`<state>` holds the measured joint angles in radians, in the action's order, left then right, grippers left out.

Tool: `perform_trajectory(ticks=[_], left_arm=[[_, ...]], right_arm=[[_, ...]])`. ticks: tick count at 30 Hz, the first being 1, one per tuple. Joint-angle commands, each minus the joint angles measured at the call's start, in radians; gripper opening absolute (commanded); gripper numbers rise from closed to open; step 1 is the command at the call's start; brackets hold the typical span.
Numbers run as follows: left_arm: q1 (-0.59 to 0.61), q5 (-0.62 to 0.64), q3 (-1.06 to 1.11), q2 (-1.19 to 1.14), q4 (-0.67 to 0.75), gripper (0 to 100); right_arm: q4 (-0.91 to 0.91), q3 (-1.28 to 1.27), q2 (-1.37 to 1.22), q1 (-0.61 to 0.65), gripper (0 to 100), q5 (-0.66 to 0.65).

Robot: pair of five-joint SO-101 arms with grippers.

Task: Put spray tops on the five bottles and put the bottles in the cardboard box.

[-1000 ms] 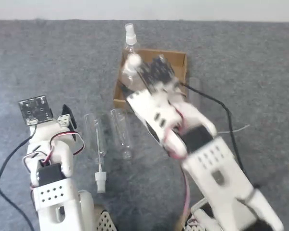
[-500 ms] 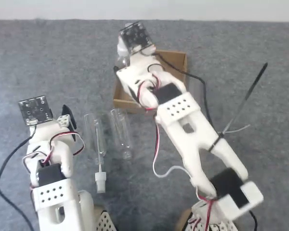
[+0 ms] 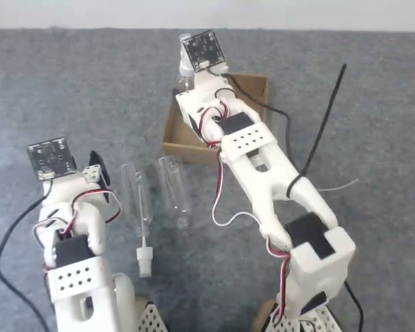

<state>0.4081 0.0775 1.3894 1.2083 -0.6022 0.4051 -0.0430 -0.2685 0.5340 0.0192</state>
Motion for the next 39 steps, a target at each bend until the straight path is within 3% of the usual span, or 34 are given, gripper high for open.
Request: perform_trajectory(ticks=[1, 13, 26, 39], left_arm=[[0.003, 0.005, -0.004, 0.014, 0.034, 13], [0.005, 0.005, -0.004, 0.014, 0.034, 13], [0.005, 0.003, -0.002, 0.014, 0.034, 13], [0.005, 0.003, -0.002, 0.014, 0.034, 13]], right_arm=[[-0.065, 0.064, -0.018, -0.019, 2.4, 0.011], [-0.229, 0.064, -0.165, -0.021, 2.4, 0.009], [-0.219, 0.063, -0.179, -0.004, 2.8, 0.009], [-0.147, 0.063, -0.176, 0.01, 23.2, 0.008]])
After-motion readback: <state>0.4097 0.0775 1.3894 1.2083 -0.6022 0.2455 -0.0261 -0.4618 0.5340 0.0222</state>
